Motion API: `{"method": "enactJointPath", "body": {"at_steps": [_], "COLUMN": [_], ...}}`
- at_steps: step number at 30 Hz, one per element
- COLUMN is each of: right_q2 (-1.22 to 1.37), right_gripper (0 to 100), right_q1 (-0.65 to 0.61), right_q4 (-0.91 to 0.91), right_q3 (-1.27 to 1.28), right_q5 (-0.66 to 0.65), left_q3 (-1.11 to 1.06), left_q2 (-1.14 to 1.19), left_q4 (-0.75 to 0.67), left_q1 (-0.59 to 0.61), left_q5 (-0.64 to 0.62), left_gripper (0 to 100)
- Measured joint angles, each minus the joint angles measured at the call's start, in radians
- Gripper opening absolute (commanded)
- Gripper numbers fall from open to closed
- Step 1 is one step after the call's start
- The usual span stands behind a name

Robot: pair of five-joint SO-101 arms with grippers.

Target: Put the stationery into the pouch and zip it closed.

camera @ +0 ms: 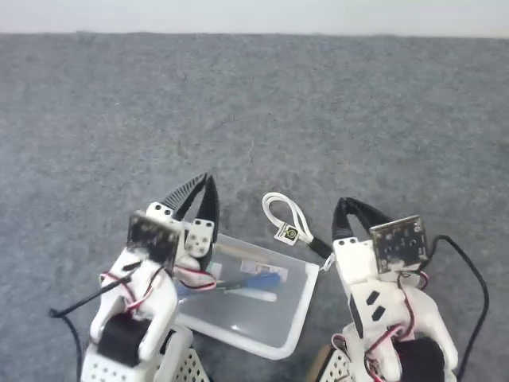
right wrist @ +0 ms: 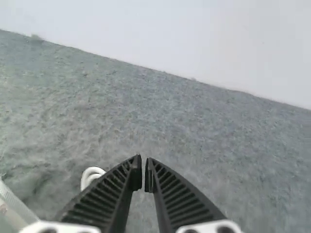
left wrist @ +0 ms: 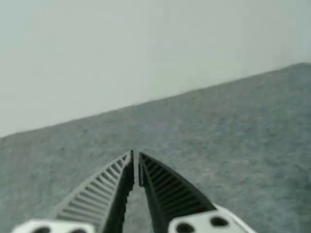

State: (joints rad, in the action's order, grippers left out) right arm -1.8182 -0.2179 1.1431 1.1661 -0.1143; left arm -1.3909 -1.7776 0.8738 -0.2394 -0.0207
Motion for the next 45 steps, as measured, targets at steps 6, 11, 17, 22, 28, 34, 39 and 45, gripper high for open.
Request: {"method": "enactJointPath", "body": {"at_steps": [6, 11, 17, 22, 28, 34, 39, 45], "right_q2": [0.000, 0.012, 0.015, 0.012, 0.018, 0.018, 0.018, 0.018], "right_gripper": [0.9, 0.9, 0.9, 0.7, 0.7, 0.7, 0.7, 0.7], "right_q1": [0.144, 0.218, 0.270, 0.273, 0.275, 0.275, 0.322, 0.440], "right_q4": [0.000, 0.000, 0.000, 0.000, 0.000, 0.115, 0.163, 0.163], "right_q3": [0.150, 0.307, 0.425, 0.496, 0.497, 0.497, 0.497, 0.497], "right_q5": [0.000, 0.000, 0.000, 0.000, 0.000, 0.000, 0.000, 0.000], "left_q3": [-0.133, -0.282, -0.310, -0.310, -0.310, -0.310, -0.310, -0.310], "left_q2": [0.005, 0.011, 0.012, 0.012, 0.012, 0.012, 0.012, 0.012], "left_q4": [0.000, 0.000, 0.014, 0.029, 0.161, 0.216, 0.218, 0.218], "left_q1": [0.130, 0.152, 0.207, 0.244, 0.250, 0.259, 0.265, 0.265], "left_q5": [0.000, 0.000, 0.000, 0.000, 0.000, 0.000, 0.002, 0.002], "left_gripper": [1, 1, 1, 1, 1, 1, 1, 1]}}
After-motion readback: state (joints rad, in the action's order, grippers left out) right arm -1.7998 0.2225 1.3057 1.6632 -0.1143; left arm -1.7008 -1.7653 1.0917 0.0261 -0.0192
